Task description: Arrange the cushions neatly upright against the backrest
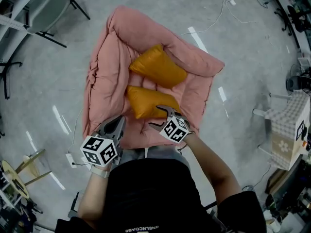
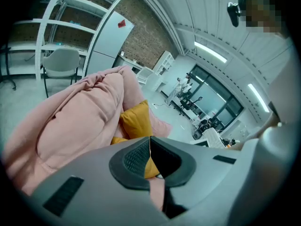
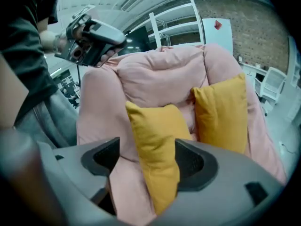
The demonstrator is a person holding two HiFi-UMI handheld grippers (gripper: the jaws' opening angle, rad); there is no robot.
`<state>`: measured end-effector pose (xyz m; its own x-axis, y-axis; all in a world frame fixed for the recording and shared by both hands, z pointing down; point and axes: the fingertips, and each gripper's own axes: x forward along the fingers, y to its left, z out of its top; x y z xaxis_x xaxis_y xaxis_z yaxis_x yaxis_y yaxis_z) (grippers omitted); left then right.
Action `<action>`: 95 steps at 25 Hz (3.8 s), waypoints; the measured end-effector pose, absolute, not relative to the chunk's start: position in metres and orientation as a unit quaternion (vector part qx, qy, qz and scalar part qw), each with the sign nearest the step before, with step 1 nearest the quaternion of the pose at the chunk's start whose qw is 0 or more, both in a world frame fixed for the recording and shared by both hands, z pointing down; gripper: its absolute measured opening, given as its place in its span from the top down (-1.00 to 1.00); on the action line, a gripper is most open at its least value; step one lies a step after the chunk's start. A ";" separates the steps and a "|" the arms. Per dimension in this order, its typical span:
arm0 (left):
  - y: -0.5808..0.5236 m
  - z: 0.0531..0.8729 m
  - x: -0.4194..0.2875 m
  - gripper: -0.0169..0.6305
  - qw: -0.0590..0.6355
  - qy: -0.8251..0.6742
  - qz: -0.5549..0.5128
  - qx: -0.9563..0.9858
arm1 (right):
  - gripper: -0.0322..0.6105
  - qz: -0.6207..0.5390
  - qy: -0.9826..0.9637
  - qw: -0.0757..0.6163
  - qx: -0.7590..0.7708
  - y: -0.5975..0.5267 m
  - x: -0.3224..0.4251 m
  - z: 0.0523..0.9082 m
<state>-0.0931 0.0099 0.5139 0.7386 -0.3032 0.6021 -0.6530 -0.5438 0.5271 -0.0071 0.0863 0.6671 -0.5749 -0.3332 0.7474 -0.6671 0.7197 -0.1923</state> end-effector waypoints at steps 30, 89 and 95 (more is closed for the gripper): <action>0.043 0.520 -0.136 0.91 0.411 -0.347 0.205 0.818 | -0.13 0.153 -0.841 0.435 0.281 0.062 0.016 0.716; 0.059 0.527 -0.143 0.91 0.419 -0.351 0.210 0.810 | -0.49 0.124 -0.902 0.403 0.097 0.058 -0.007 0.679; 0.060 0.529 -0.143 0.91 0.421 -0.351 0.215 0.809 | -0.49 0.107 -0.849 0.387 0.342 -0.024 0.062 0.665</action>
